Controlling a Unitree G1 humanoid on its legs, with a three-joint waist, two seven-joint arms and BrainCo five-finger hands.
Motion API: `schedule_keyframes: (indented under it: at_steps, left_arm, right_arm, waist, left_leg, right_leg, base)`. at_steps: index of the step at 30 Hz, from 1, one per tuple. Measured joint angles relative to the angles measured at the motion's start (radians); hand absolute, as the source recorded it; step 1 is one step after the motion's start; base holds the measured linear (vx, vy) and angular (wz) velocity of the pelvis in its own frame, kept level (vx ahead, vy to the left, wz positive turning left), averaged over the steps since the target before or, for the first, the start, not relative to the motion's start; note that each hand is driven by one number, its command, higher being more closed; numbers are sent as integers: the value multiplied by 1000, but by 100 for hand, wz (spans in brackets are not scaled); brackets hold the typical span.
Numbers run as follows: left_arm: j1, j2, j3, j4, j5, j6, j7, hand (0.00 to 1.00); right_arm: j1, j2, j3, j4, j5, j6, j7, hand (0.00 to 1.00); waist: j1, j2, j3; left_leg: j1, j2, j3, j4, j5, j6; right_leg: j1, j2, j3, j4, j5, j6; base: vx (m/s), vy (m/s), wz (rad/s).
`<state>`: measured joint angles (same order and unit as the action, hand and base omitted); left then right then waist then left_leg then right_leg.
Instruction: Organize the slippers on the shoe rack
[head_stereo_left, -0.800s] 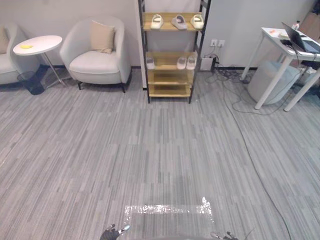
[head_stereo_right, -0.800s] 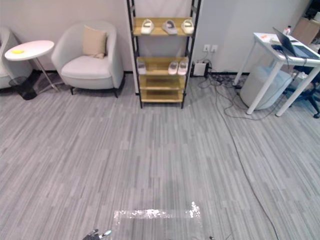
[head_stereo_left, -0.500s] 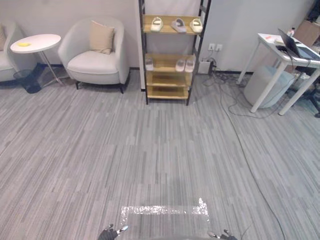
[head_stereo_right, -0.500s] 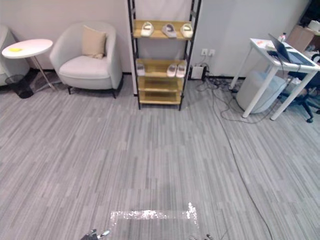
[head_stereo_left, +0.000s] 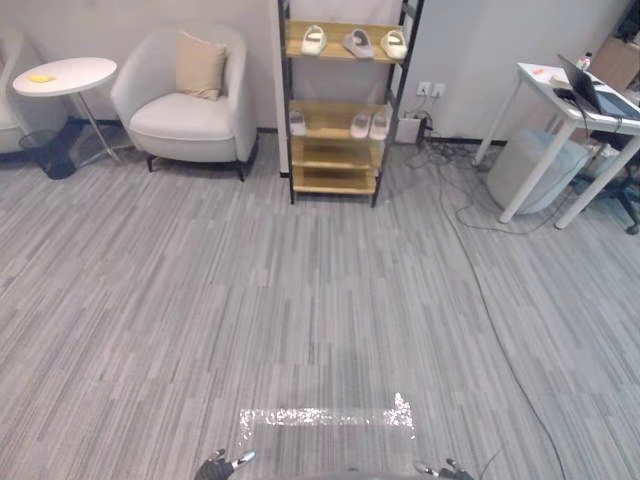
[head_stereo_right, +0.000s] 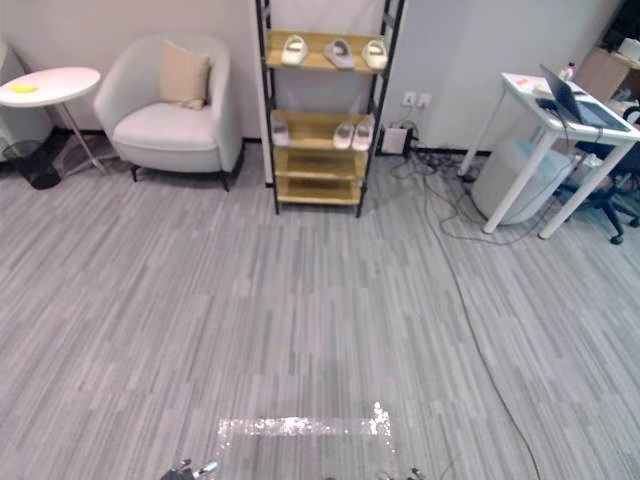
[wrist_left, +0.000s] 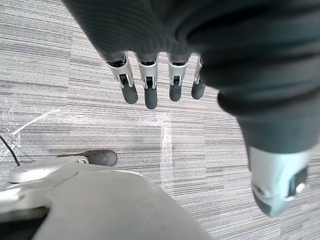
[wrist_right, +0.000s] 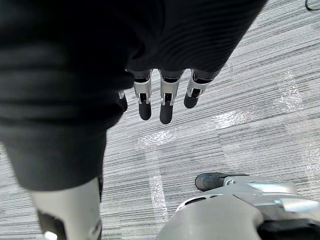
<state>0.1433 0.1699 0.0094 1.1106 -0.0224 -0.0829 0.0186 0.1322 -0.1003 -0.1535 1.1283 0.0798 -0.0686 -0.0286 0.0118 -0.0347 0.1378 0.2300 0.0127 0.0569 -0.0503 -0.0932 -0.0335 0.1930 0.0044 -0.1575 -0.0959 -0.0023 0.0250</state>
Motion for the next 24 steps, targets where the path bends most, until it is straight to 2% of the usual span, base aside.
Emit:
schedule_keyframes:
  at_steps: [6, 8, 9, 11, 12, 14, 15, 17, 18, 20, 23, 24]
  left_arm:
    - [-13, 4, -8, 2, 0, 0, 0, 0]
    - [-19, 9, -8, 2, -1, 0, 0, 0]
    - [-25, 11, -8, 1, -1, 1, 1, 0]
    - [-34, 8, -8, 0, -2, 1, 1, 0]
    - [-36, 11, -8, -1, -3, 1, 1, 0]
    - [-42, 12, -6, -16, -8, 1, 2, 0]
    - [-44, 3, 4, -30, -9, 1, 1, 0]
    - [-42, -12, 14, -39, -12, -1, 8, 0]
    - [-43, -16, 14, -41, -20, -1, 16, 0]
    - [-46, -18, 14, -43, -21, -10, 20, 0]
    - [-48, -24, 14, -42, -21, -18, 23, 0]
    - [-46, -31, 14, -42, -21, -19, 23, 0]
  right_arm:
    - [-3, 2, 0, 0, 1, 0, 0, 0]
    - [-4, 5, 0, 0, 2, 0, -1, 0]
    - [-6, 6, 0, -1, 3, -1, -2, 0]
    - [-6, -5, 0, -2, 8, -1, -2, 0]
    - [-7, -7, 0, -3, 8, -1, -4, 0]
    - [-6, -6, -1, -3, 10, -2, -10, 0]
    - [-6, -10, -1, -4, 10, -2, -11, 0]
    - [-15, -21, 0, -6, 10, -1, -12, 0]
    - [-18, -25, 0, -6, 10, -1, -13, 0]
    - [-21, -26, 0, -5, 11, -1, -14, 0]
    - [-34, -30, 0, -6, 12, 0, -21, 0]
    - [-38, -38, 3, -5, 12, -1, -23, 0]
  waist:
    - [-2, -4, 6]
    - [-2, -8, 8]
    - [-2, -13, 11]
    - [-1, 7, 25]
    - [-1, 9, 27]
    - [-3, 12, 40]
    - [5, 13, 47]
    - [19, 31, 58]
    - [20, 35, 61]
    - [25, 36, 65]
    - [38, 40, 67]
    - [50, 50, 65]
  left_leg:
    - [-7, 1, 0, 5, -1, -1]
    - [-52, 3, -2, 62, -27, -13]
    - [-83, 7, -3, 117, -54, -18]
    - [-151, 34, 7, 277, -131, -48]
    - [-184, 48, 38, 352, -143, -64]
    - [-271, 87, 115, 589, -135, -73]
    - [-323, 109, 139, 710, -107, -73]
    - [-411, 135, 150, 847, -157, -17]
    - [-444, 133, 149, 837, -169, -16]
    - [-480, 120, 152, 716, -166, -18]
    - [-489, 65, 124, 404, -81, -52]
    - [-478, 63, 101, 321, -57, -57]
  right_leg:
    - [-3, 0, -2, 2, -2, 1]
    - [-17, -1, -9, 7, -5, 0]
    - [-20, 0, -19, 7, -11, 0]
    - [-18, 14, -39, 15, -30, -18]
    - [-17, 16, -39, 26, -42, -22]
    - [-18, 14, -35, 62, -75, -33]
    - [-15, 13, -20, 95, -98, -41]
    - [-16, 4, 7, 131, -129, -57]
    - [-14, -6, 15, 131, -134, -58]
    - [-17, -33, 32, 126, -142, -47]
    - [-19, -79, 66, 127, -171, -5]
    - [-16, -82, 84, 130, -188, 13]
  base:
    - [-10, -3, 1]
    - [-9, -13, 8]
    - [2, -13, 5]
    - [0, 0, 0]
    - [10, -7, 5]
    - [-11, -15, 0]
    - [0, -4, -18]
    - [84, 38, -27]
    - [122, 66, -30]
    - [177, 124, -26]
    - [264, 192, -31]
    - [417, 322, -48]
